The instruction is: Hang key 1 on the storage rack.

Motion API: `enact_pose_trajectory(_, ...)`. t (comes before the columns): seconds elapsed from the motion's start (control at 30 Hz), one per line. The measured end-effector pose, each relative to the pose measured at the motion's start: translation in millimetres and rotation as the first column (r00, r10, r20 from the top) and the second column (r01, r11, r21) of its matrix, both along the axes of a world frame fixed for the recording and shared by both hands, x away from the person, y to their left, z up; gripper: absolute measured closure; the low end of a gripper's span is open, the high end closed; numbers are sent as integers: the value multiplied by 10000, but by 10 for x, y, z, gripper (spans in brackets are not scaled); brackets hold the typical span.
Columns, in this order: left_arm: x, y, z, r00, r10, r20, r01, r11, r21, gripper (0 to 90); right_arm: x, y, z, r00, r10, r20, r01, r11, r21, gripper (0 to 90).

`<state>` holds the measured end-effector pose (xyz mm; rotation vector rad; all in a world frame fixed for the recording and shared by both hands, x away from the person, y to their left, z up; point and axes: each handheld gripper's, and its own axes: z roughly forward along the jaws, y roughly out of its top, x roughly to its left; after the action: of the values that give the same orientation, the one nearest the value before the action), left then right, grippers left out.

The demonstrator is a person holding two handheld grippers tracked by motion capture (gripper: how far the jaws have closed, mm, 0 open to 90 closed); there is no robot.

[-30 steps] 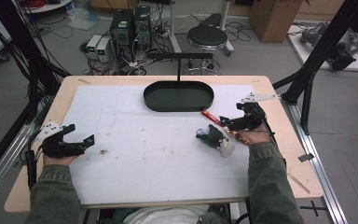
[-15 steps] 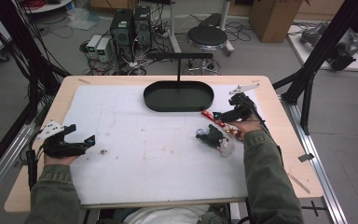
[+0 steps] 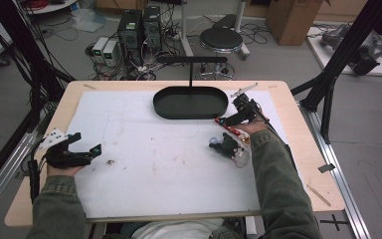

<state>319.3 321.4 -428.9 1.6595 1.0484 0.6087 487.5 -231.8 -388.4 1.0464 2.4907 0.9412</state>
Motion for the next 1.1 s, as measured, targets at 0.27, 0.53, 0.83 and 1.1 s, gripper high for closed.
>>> enact_pose_trajectory(0.27,1,1,0,10000,8,7,-8,10000,9,23,101,22,-117,9992,-55,-388,46,9997,-241,6)
enact_pose_trajectory(0.53,-3,5,3,10000,-7,21,7,10000,31,23,164,-9,-226,9953,-255,-936,182,9968,-778,6)
enact_pose_trajectory(0.83,2,-1,-1,10000,11,27,-11,10000,9,23,200,-16,-328,9861,-354,-1624,179,9940,-1081,63)
enact_pose_trajectory(1.1,3,-1,-3,10000,15,9,-15,10000,33,23,201,18,-352,9837,-223,-1784,17,9933,-1151,360)
